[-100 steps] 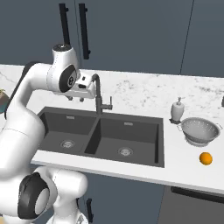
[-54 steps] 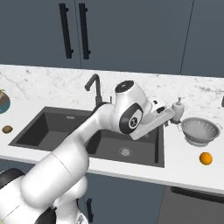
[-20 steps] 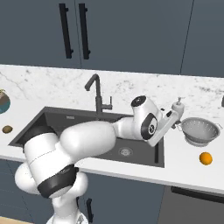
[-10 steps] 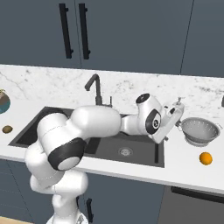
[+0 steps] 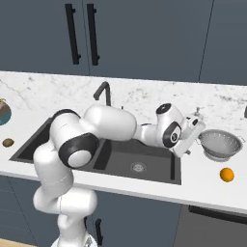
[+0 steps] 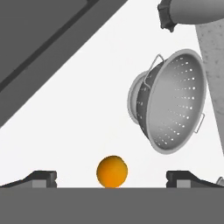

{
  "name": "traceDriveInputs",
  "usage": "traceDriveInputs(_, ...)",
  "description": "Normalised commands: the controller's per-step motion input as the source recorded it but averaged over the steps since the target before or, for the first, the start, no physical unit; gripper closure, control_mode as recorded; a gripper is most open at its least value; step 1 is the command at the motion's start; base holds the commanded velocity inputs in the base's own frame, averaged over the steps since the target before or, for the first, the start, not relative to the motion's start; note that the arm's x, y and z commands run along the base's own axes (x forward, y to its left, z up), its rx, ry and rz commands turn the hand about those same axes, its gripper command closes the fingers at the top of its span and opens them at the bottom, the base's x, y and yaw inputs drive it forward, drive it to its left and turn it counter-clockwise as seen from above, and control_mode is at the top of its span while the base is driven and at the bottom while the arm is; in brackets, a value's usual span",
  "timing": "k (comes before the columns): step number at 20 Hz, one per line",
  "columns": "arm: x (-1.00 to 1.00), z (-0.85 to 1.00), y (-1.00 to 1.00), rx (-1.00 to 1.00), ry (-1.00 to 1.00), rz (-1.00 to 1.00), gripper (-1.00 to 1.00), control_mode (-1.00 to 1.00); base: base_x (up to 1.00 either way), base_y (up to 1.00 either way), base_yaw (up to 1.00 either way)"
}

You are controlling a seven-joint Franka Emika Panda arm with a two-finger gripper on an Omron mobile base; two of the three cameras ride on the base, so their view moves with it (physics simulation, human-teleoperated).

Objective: Put the colander in the sink, put the kiwi, peach, orange in the colander, and turn on the sink faucet and pour water over the colander.

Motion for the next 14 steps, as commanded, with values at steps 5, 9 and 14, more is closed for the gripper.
traceDriveInputs(5,0.23,-0.19,-0.08,0.01,-0.01,0.00,-1.00,-1.00,0.00,0.00,0.00)
traceDriveInputs(9,0.19,-0.25,-0.02,0.04,-0.01,0.00,-1.00,-1.00,0.00,0.00,0.00)
traceDriveInputs(14,0.18,-0.16,-0.11,0.04,-0.01,0.00,-1.00,-1.00,0.00,0.00,0.00)
